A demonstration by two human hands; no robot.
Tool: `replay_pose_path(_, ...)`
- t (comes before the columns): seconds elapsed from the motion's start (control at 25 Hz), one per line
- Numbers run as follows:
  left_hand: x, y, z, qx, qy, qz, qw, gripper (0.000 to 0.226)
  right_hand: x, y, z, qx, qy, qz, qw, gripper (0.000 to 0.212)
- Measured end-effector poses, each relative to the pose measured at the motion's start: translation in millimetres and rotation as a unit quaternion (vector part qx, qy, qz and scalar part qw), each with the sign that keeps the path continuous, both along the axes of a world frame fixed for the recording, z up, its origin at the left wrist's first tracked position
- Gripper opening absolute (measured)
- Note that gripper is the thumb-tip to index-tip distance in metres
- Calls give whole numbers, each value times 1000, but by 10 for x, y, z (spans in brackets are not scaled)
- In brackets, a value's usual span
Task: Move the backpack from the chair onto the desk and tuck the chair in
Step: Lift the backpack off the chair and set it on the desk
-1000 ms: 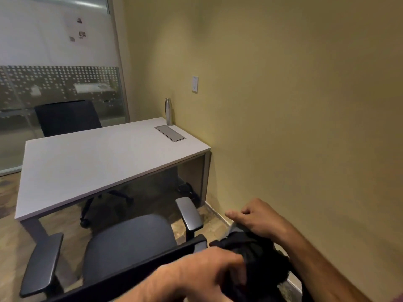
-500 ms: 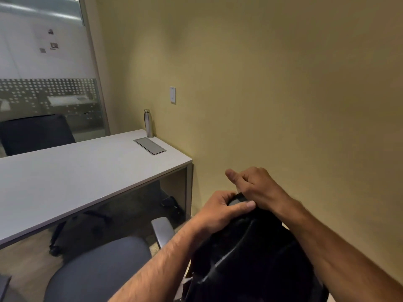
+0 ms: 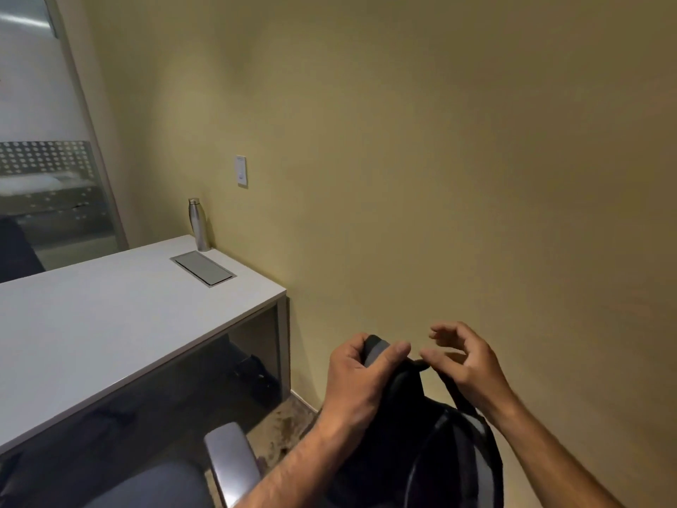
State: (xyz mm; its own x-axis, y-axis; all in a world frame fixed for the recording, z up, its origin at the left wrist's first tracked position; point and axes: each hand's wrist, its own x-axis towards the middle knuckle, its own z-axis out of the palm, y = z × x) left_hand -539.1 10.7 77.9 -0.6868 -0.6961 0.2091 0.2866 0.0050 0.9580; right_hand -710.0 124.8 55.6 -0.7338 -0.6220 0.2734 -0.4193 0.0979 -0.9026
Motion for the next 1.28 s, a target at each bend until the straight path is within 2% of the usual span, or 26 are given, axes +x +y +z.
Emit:
replay_pose_path(0.2,-327,-273,145,-8,20,34,999,61,-487,422,-681,78,-83,-15,993,98)
replay_pose_path(0.32,-612,-505,186,6,40,55,998,63,-794,250,-982,69,-177,73,979,104)
replay_pose_path(0.44,-958,-727,187,21,55,82,995,67,-1280,-111,-1172,83,-162,136,974,119)
replay_pose_path(0.52,-1169,-856,190,16,48,111,993,62,-1616,-365,-1228,80,-171,158,969,116)
replay_pose_path(0.72,-1380,-1384,255,-12,13,172,985,55,-2010,-1079,-1083,75,-195,162,965,86)
replay_pose_path(0.84,-1306,-1895,293,-24,1,196,980,55,-1990,-1599,-897,8,-209,144,967,66)
replay_pose_path(0.96,-1095,-2510,211,-68,-48,215,973,47,-1900,-2172,-765,-65,-224,138,963,57)
replay_pose_path(1.04,-930,-2940,35,-70,-81,234,966,53,-1841,-2543,-686,-94,-233,151,956,56)
replay_pose_path(1.16,-857,-3531,-349,-51,-139,248,957,55,-1820,-3071,-560,-129,-227,166,951,69)
replay_pose_path(1.24,-992,-3895,-529,-14,-162,238,957,51,-1871,-3400,-382,-158,-218,168,948,60)
replay_pose_path(1.28,-1094,-4063,-591,-8,-183,227,957,57,-1891,-3543,-281,-173,-210,170,947,58)
